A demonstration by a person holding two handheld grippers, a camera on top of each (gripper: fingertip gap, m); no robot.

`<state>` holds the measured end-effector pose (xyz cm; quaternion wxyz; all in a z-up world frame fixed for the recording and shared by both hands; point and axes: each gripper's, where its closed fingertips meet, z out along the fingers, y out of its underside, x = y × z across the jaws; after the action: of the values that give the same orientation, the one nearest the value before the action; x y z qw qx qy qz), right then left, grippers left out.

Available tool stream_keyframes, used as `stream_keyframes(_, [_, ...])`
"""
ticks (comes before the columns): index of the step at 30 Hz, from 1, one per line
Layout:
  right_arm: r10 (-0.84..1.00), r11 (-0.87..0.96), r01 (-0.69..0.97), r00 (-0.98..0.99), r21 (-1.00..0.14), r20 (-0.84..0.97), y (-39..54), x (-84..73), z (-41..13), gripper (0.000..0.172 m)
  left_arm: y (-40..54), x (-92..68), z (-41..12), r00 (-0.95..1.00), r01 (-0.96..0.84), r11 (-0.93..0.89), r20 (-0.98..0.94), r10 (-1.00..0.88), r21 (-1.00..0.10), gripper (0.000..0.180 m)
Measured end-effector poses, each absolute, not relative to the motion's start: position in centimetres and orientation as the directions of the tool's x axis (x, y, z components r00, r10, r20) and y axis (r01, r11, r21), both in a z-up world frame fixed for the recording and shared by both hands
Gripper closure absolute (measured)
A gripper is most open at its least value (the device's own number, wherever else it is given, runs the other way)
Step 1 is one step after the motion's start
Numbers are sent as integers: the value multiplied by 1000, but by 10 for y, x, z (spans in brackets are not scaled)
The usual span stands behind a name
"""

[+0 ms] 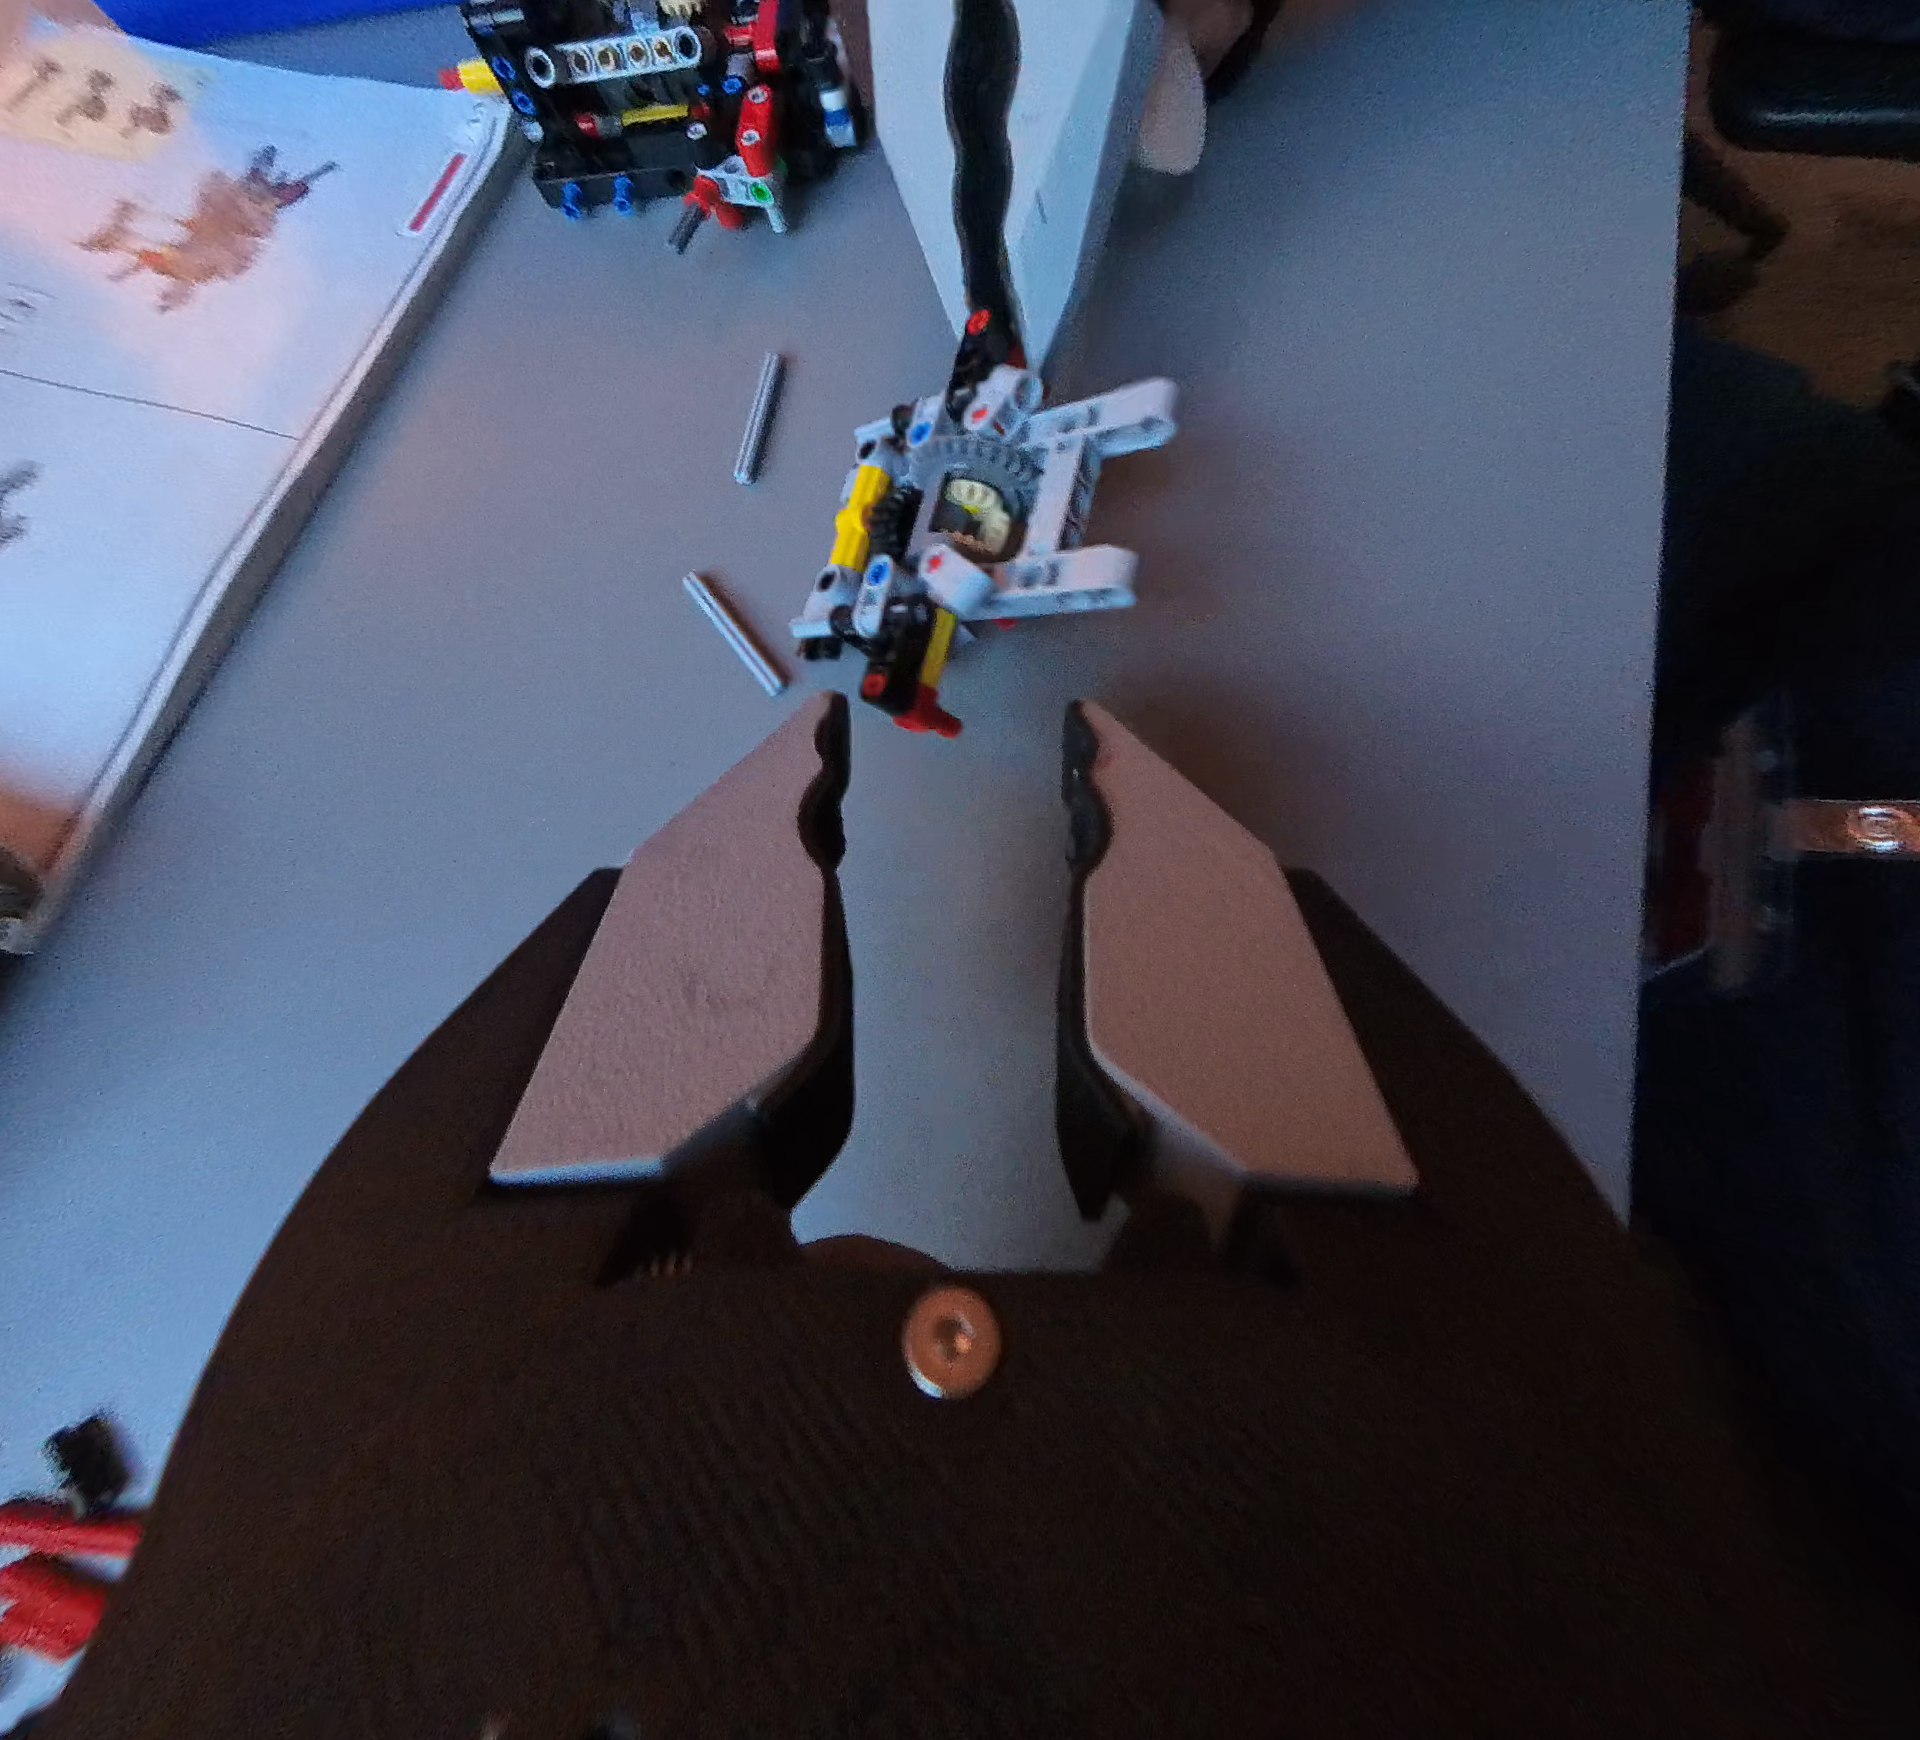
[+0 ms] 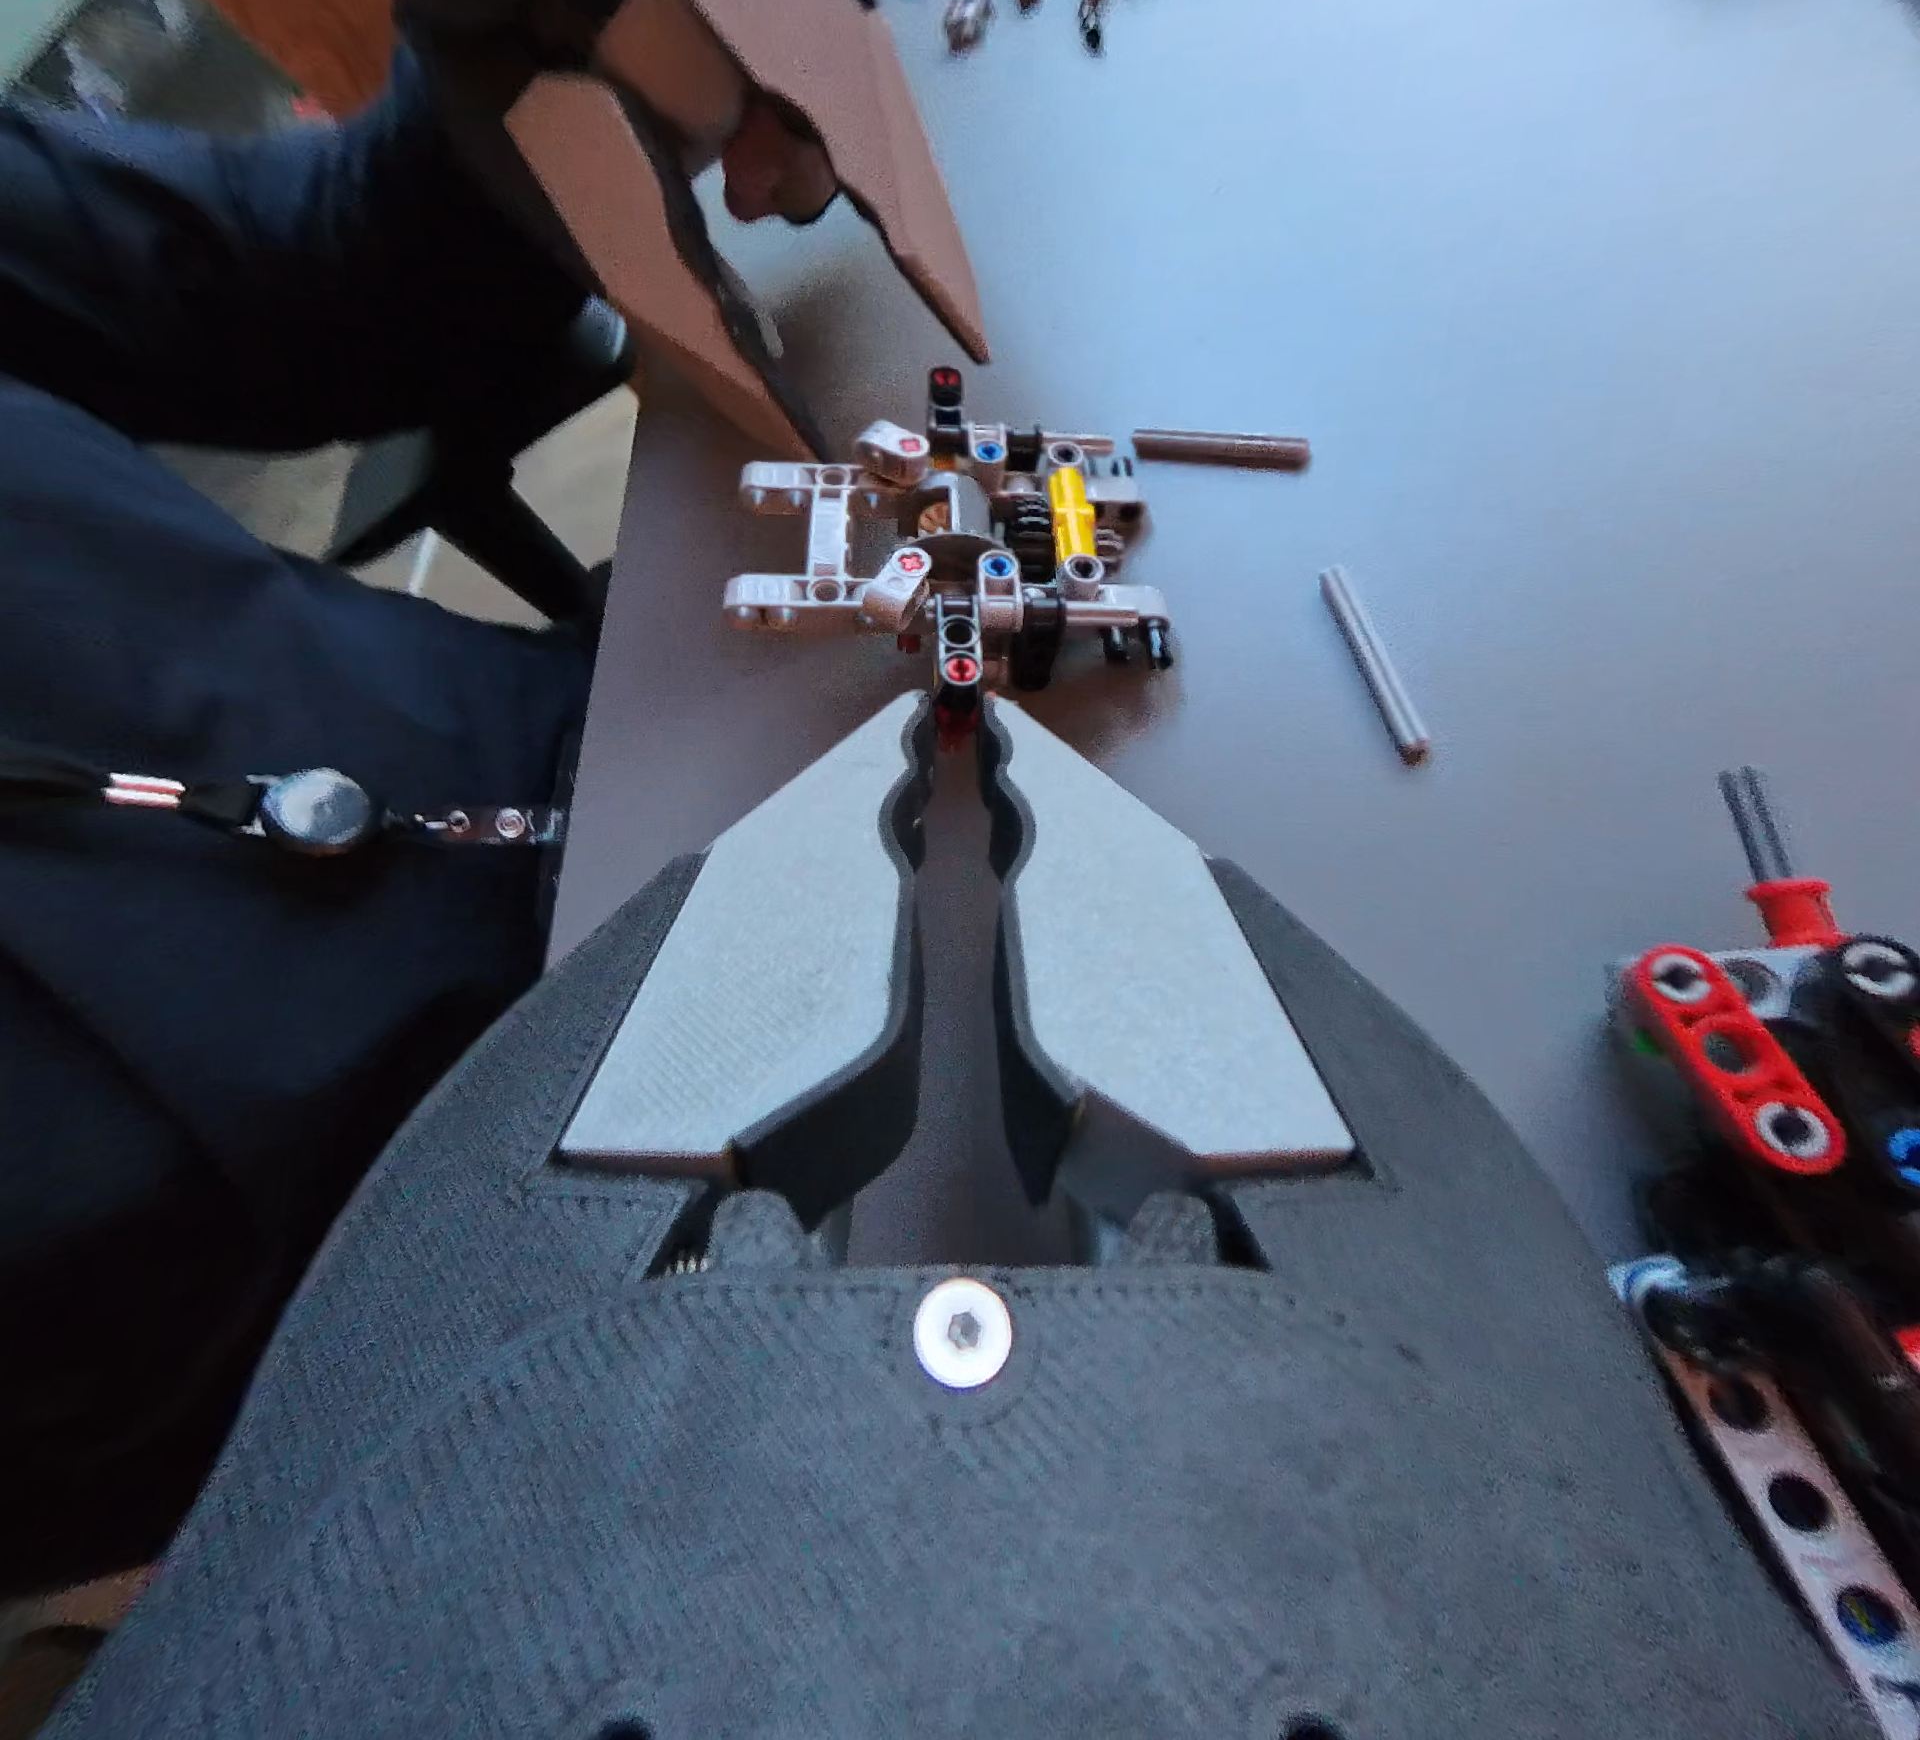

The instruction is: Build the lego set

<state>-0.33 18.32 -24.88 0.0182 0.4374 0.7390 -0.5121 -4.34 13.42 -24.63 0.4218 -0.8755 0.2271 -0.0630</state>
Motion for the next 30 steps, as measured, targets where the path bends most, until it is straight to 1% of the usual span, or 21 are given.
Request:
stream_keyframes(4, [588,-7,684,-587,-729,-556,186,-5,-240,167,136,-45,-255,890,-367,-558,-105,-444,-745,136])
stream_keyframes(7, [577,-17,689,-585,-724,-570,185,-4,-240,167,139,-44,-257,887,-359,-563,-84,-454,-744,136])
stream_keyframes(10, [593,12,676,-598,-737,-539,183,-3,-241,167,138,-47,-250,882,-362,-557,-81,-465,-747,142])
stream_keyframes(12, [602,45,637,-632,-769,-488,181,-1,-238,167,139,-50,-243,888,-329,-572,-41,-457,-751,153])
stream_keyframes(14, [616,73,586,-663,-807,-426,179,-1,-235,168,146,-50,-232,893,-273,-584,25,-450,-765,154])
stream_keyframes(16, [627,94,542,-684,-835,-373,178,-2,-231,168,153,-39,-223,872,-248,-588,87,-482,-770,155])
stream_keyframes(20, [641,136,508,-700,-851,-316,176,-1,-232,167,171,-21,-228,821,-372,-605,55,-569,-704,155])
stream_keyframes(23, [650,168,482,-710,-860,-271,175,0,-233,167,181,-14,-231,783,-446,-613,47,-620,-652,164])
stream_keyframes(26, [659,169,472,-707,-865,-257,177,0,-232,168,186,-9,-225,759,-458,-621,83,-646,-636,165])
stream_keyframes(30, [656,138,466,-704,-874,-271,179,0,-228,167,190,-16,-220,775,-457,-631,67,-628,-627,158])
